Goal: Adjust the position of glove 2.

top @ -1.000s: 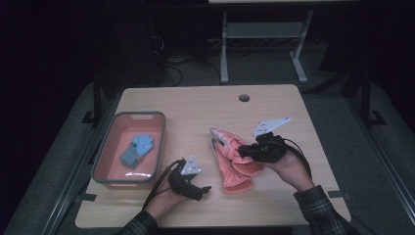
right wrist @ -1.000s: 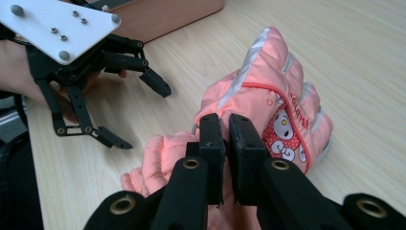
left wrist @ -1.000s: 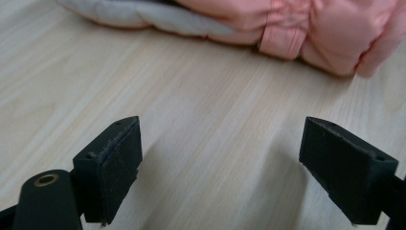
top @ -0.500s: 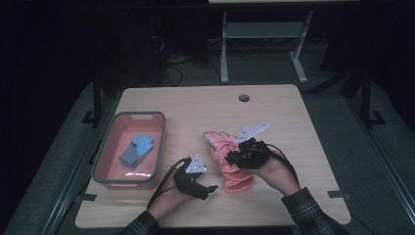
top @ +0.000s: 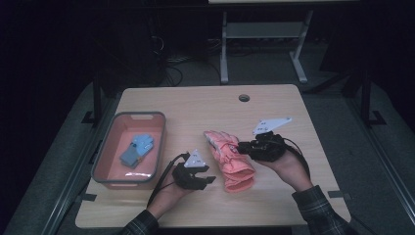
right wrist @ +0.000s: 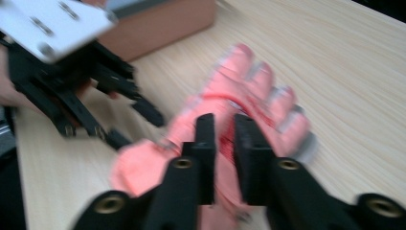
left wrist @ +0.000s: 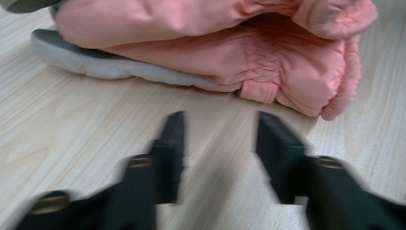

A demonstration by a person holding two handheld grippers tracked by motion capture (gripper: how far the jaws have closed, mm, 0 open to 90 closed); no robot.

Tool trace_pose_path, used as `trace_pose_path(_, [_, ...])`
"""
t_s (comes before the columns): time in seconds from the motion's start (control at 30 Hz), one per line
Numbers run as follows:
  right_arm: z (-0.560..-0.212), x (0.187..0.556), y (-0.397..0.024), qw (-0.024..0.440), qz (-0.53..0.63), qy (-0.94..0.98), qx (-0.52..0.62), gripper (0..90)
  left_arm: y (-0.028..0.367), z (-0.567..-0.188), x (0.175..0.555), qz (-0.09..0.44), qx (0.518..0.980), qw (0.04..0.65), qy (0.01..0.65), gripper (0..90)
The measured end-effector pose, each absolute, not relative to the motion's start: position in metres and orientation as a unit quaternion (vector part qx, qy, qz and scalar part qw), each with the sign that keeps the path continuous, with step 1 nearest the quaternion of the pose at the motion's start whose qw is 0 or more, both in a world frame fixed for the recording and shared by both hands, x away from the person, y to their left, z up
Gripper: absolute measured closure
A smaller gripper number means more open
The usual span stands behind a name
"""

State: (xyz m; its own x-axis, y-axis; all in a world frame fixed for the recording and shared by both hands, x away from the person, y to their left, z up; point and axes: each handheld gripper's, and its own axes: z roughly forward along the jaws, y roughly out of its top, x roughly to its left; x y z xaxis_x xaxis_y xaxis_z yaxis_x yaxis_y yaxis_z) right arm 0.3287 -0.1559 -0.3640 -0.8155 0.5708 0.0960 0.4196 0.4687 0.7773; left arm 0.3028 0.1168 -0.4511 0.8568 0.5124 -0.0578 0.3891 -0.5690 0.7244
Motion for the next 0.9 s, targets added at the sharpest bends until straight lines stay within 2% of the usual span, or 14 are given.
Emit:
trace_pose_path(0.03, [-0.366,0.330,-0.161,0.091,0.424,0.852,0.295,89.0,0.117,-0.450,0.304,0.081,0.883,0.385,0.257,70.2])
trace_pose_path(0.1, [-0.374,0.333,-0.172,0.089,0.417,0.852,0.304,90.0,0.118,-0.447,0.306,0.082,0.880,0.385,0.264,83.5])
trace_pose_path(0.17, [-0.384,0.335,-0.180,0.088,0.408,0.855,0.306,90.0,0.118,-0.444,0.310,0.081,0.880,0.382,0.269,89.1])
trace_pose_path(0.43, [-0.439,0.330,-0.194,0.048,0.382,0.869,0.312,90.0,0.108,-0.449,0.323,0.071,0.882,0.372,0.281,89.0])
trace_pose_path(0.9, [-0.456,0.317,-0.178,0.001,0.378,0.880,0.288,90.0,0.094,-0.455,0.338,0.053,0.882,0.374,0.281,87.9])
